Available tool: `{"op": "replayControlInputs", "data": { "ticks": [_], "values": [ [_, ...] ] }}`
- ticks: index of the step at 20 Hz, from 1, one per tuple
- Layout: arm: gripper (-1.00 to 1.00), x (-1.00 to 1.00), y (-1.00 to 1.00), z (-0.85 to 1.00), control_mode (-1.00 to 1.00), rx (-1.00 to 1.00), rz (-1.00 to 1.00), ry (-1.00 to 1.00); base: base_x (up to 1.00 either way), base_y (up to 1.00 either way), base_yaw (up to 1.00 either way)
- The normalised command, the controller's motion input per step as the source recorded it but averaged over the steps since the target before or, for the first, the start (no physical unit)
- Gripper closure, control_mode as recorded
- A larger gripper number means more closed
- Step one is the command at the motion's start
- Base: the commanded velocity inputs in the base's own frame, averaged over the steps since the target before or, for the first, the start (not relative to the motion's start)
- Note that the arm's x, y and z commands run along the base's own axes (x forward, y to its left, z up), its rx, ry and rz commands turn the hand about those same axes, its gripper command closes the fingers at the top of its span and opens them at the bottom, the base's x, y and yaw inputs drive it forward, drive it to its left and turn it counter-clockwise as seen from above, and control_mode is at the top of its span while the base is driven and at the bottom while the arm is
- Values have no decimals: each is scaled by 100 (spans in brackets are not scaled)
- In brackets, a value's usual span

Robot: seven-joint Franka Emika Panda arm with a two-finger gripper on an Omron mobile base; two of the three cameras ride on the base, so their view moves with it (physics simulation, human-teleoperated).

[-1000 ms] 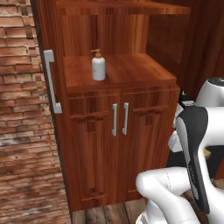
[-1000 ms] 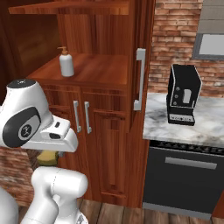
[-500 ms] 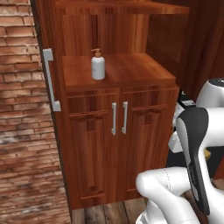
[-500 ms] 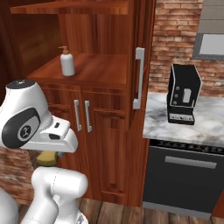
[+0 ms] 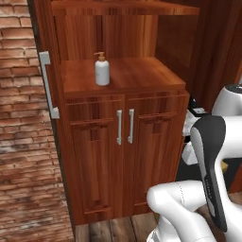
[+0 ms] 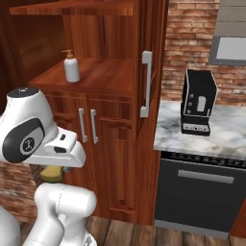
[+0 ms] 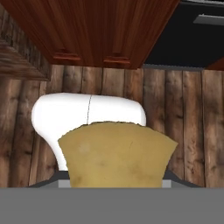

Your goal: Locate and retrieve the soap dispenser and sponge from the cabinet. Place them next to the sink.

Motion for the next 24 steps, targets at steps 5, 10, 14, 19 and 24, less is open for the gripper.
{"op": "replayControlInputs", "data": {
  "ticks": [5,10,14,19,24],
  "values": [
    [100,0,0,0,100,0,0,0,-50,1,-6],
    [100,0,0,0,100,0,0,0,-40,-18,-3],
    [100,0,0,0,100,0,0,0,0,-15,0],
    [100,0,0,0,100,0,0,0,4,-36,3],
    [100,0,0,0,100,0,0,0,1,-54,3]
  ]
}}
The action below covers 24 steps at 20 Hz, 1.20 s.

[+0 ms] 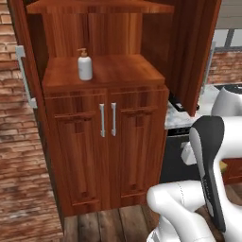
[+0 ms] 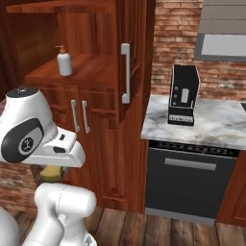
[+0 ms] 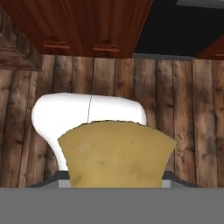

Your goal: Locate and retrieve the soap dispenser and sponge from the cabinet. Place them next to the sink.

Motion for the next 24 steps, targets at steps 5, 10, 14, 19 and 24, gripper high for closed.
{"op": "replayControlInputs", "data": {
  "ticks": [5,10,14,19,24],
  "values": [
    [100,0,0,0,100,0,0,0,-3,-56,0],
    [100,0,0,0,100,0,0,0,-1,-66,0],
    [100,0,0,0,100,0,0,0,0,-72,-1],
    [100,0,0,0,100,0,0,0,8,-65,-3],
    [100,0,0,0,100,0,0,0,19,-62,-4]
  ]
}}
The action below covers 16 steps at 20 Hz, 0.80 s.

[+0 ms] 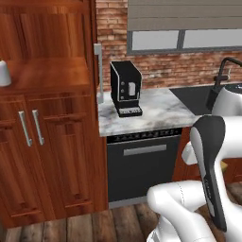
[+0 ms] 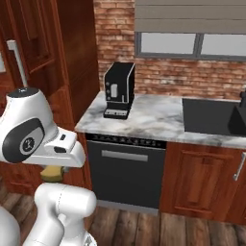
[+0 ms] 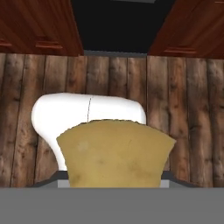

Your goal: Locate and retrieve the soap dispenser and sponge from the cabinet. Place them next to the sink.

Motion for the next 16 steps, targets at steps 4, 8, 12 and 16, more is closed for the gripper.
{"op": "replayControlInputs", "data": {
  "ticks": [4,8,12,16],
  "values": [
    [100,0,0,0,100,0,0,0,23,-59,-3],
    [100,0,0,0,100,0,0,0,23,-56,-2],
    [100,0,0,0,100,0,0,0,24,-54,-2],
    [100,0,0,0,100,0,0,0,41,-22,-6]
  ]
}}
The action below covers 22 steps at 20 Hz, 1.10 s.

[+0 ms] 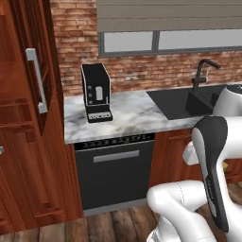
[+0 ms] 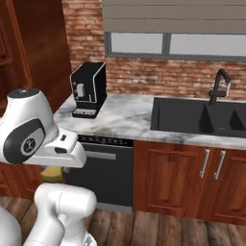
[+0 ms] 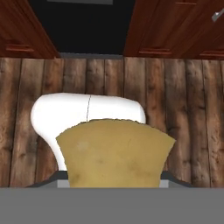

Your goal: Locate and retrieve the soap dispenser and sponge from the cabinet. Place them next to the sink.

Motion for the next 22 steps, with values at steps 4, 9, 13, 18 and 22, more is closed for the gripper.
{"op": "replayControlInputs", "data": {
  "ticks": [4,9,13,18,22],
  "values": [
    [100,0,0,0,100,0,0,0,49,4,-1],
    [100,0,0,0,100,0,0,0,73,-7,0],
    [100,0,0,0,100,0,0,0,88,-11,0],
    [100,0,0,0,100,0,0,0,99,-15,0],
    [100,0,0,0,100,0,0,0,79,-36,1]
  ]
}}
